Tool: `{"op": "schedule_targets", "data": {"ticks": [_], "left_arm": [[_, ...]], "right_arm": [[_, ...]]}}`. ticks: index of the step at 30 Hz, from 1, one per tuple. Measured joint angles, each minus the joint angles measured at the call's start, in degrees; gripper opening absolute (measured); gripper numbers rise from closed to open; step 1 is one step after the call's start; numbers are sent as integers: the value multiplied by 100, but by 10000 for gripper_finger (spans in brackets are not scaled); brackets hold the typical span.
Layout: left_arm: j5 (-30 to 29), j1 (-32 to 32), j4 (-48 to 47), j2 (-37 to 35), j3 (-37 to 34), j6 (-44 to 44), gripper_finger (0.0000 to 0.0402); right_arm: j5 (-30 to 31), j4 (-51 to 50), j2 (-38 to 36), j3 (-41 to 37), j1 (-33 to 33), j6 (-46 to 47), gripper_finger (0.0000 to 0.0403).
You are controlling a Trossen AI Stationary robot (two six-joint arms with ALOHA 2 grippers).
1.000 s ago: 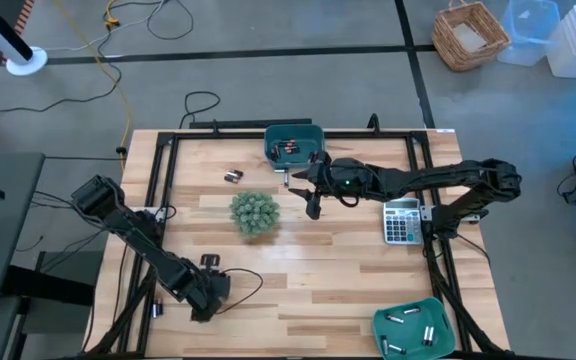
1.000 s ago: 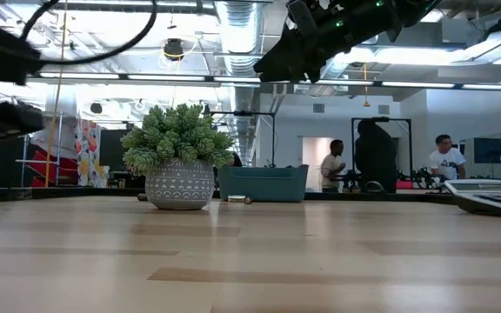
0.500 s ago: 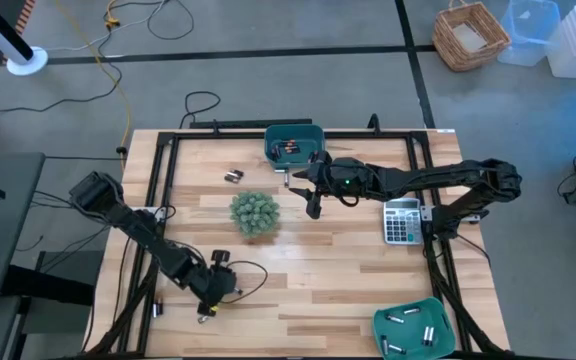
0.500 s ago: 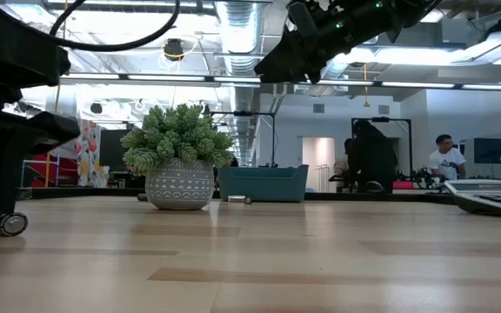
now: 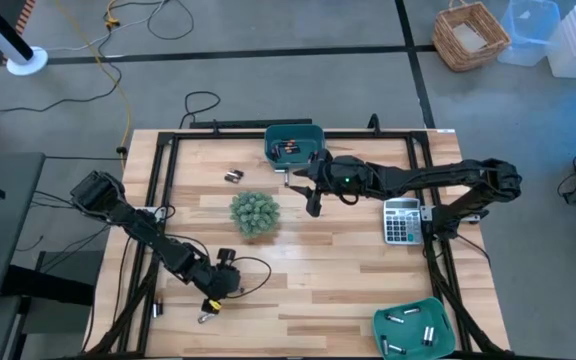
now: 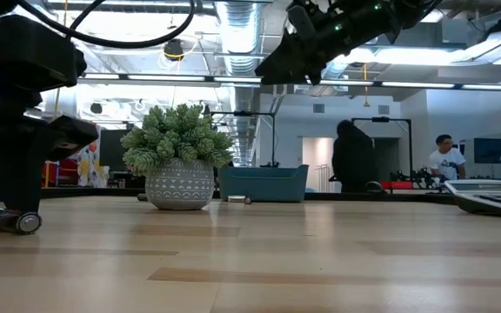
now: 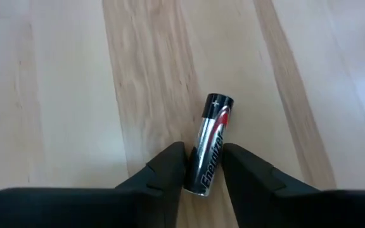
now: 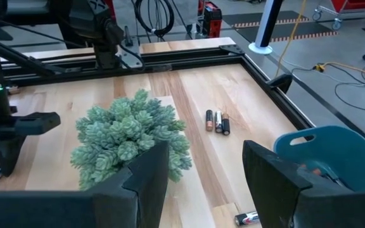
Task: Sort batteries
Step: Put the silver battery into the green bin
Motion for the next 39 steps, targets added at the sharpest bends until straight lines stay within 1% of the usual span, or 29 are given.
{"op": "schedule_targets", "data": {"ticks": [5,6,11,15,21,24,29,32,36,39], "left_arm": [[-56,7,-9,2,0,-4,45],[-60,7,-9,2,0,-4,41],[-103,11,-6,7,0,-7,41],[-161,11,172,11,-13,70,41],[-538,23,633,41,-24,152,41],[-747,100,1060,42,-28,403,41],[-725,433,1923,33,-24,1131,41],[-520,762,2583,28,-24,1724,41],[186,1273,3491,24,-15,2346,40],[636,1620,4011,20,44,2625,40]], "right_arm": [[0,0,0,0,0,0,215],[0,0,0,0,0,0,215],[0,0,0,0,0,0,215],[0,-21,-112,0,23,-2,215],[0,-25,-547,0,246,-239,215],[0,-23,-785,0,398,-354,215],[0,-169,-1136,0,642,-518,215],[0,-216,-1413,0,821,-699,215],[0,-324,-1824,0,1094,-853,215],[0,-502,-2143,0,1289,-878,215]]}}
